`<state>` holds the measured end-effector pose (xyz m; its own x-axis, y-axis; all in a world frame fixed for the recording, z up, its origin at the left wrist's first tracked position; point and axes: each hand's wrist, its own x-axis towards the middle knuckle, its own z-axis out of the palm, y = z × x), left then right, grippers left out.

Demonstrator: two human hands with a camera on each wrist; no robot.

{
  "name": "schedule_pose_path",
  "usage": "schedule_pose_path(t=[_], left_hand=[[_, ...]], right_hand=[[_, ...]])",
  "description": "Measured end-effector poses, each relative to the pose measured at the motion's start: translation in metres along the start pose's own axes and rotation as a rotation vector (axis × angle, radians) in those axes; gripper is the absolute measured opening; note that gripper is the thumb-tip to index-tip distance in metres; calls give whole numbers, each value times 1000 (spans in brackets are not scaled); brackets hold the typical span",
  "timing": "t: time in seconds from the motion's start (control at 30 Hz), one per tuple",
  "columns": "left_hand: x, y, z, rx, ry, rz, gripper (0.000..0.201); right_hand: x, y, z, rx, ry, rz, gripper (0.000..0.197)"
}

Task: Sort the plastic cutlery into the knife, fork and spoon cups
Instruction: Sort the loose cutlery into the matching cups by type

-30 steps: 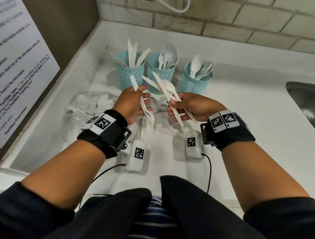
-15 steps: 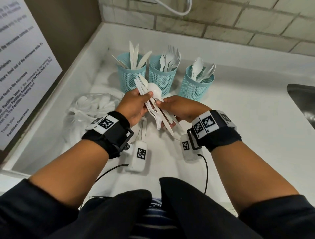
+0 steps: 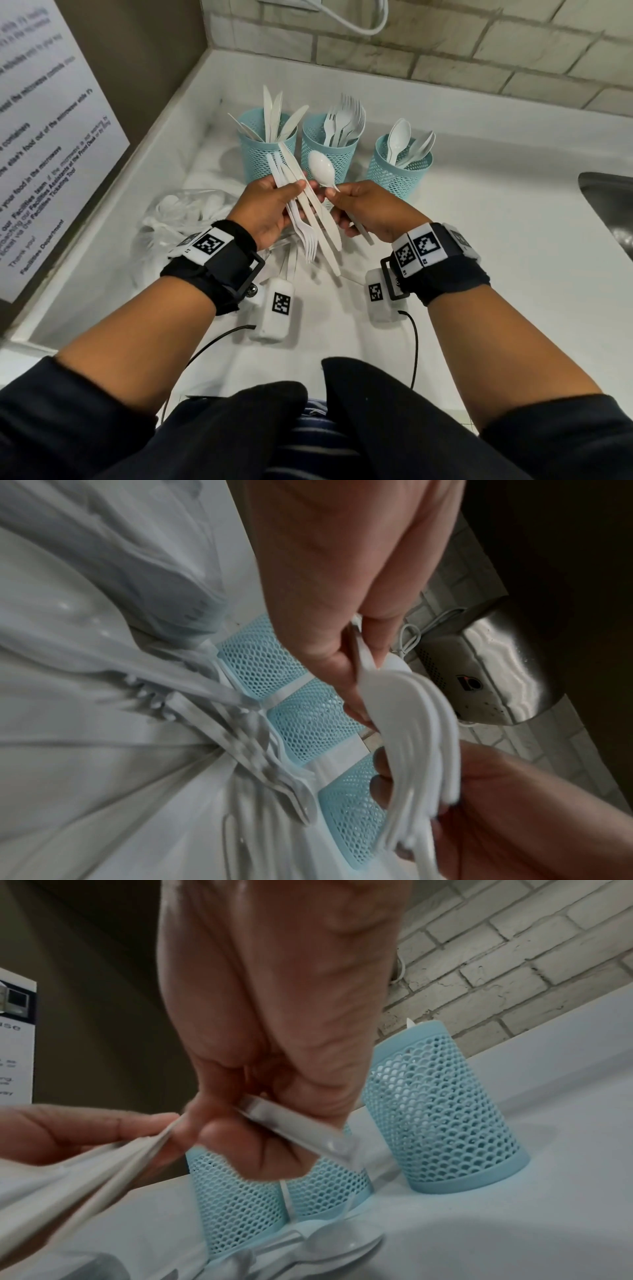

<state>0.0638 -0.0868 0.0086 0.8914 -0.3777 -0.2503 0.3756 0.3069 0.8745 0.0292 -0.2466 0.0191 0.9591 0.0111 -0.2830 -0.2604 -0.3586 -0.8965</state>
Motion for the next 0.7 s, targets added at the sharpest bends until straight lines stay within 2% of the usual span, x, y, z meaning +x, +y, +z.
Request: schedule_pose_path(t=[0.2, 0.37, 0.47, 0.53, 0.6, 0.7], left_hand=[[-2, 2, -1, -24, 4, -3, 13], [1, 5, 1, -1, -11, -4, 10], [2, 7, 2, 28, -20, 1, 10], [4, 9, 3, 32, -22, 7, 10], [5, 10, 4, 26, -27, 5, 10], [5, 11, 7, 30, -44, 3, 10]], right_hand=[[0, -5, -3, -76, 63, -35, 56], [5, -7, -4, 36, 101, -118, 27], [8, -19, -12, 191, 201, -130, 16], [10, -31, -24, 375, 345, -230, 13], [12, -40, -40, 494, 580, -417, 18], [16, -44, -62, 475, 950, -608, 21]])
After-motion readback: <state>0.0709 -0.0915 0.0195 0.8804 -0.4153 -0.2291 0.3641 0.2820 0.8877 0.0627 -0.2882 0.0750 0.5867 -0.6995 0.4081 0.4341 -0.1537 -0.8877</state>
